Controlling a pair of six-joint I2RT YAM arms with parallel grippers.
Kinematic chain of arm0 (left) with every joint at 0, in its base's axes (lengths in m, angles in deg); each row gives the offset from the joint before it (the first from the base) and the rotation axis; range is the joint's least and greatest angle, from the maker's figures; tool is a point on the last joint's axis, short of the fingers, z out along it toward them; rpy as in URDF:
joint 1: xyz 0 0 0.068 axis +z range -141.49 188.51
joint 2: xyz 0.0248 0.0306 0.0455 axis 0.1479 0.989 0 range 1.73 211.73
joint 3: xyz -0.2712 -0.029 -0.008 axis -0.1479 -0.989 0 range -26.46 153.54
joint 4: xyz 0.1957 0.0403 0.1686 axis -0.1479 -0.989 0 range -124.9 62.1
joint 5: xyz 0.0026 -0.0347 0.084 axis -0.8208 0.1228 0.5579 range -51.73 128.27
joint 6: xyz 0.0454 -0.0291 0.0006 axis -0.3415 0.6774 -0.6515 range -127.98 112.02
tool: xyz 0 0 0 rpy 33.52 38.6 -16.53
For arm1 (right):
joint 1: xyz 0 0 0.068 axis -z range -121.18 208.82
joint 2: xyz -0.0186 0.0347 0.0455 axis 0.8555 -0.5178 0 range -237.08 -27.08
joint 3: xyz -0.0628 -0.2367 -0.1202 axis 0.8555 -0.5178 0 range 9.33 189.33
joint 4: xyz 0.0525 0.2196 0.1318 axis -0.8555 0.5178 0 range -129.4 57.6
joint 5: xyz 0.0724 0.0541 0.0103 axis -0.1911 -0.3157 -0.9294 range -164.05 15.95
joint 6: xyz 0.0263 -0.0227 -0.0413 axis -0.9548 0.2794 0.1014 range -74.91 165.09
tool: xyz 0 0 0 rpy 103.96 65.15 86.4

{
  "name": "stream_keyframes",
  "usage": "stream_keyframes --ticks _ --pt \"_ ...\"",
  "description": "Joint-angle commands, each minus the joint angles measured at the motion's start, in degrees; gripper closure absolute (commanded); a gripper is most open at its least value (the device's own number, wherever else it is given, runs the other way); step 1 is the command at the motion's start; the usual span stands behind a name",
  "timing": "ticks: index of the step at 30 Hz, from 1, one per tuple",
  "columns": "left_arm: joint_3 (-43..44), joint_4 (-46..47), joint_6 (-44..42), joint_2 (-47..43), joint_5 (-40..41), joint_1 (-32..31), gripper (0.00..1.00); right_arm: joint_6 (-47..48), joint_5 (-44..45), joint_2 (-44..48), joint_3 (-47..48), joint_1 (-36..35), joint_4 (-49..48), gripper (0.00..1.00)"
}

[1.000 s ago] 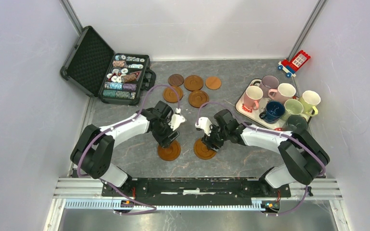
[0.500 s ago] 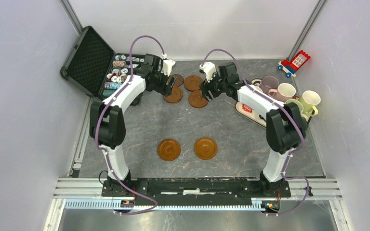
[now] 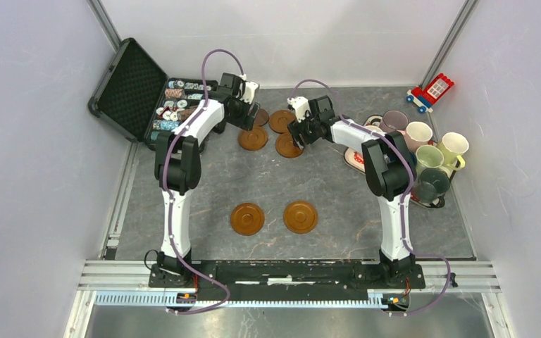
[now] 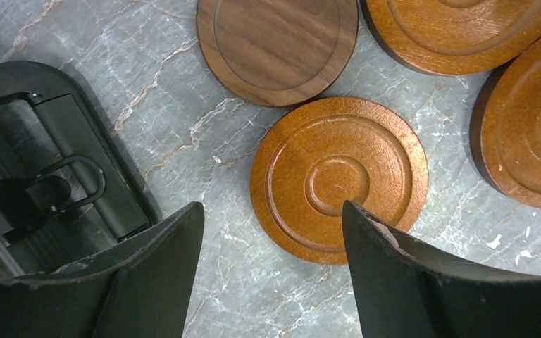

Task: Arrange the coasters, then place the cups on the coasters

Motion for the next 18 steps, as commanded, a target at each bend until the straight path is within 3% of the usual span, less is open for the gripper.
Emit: stream_keyframes --ticks 1,10,14,18 --pt "2.30 -1.02 0.20 2.29 0.26 0.04 0.23 -0.83 1.02 -1.77 4.24 -0.02 -2.22 0.27" --pt "1.98 -1.94 -2.83 5.56 1.63 -0.29 0.26 0.35 1.46 -3.81 3.12 -0.02 -1.78 0.36" --pt "1.04 -3.42 -4.13 5.16 1.64 -0.75 0.37 1.77 1.38 -3.08 0.77 -0.11 -0.86 0.42" --pt "-6.13 -2.80 -5.56 0.26 0.16 -1.18 0.46 2.49 0.96 -0.27 -3.58 -0.18 -0.74 0.49"
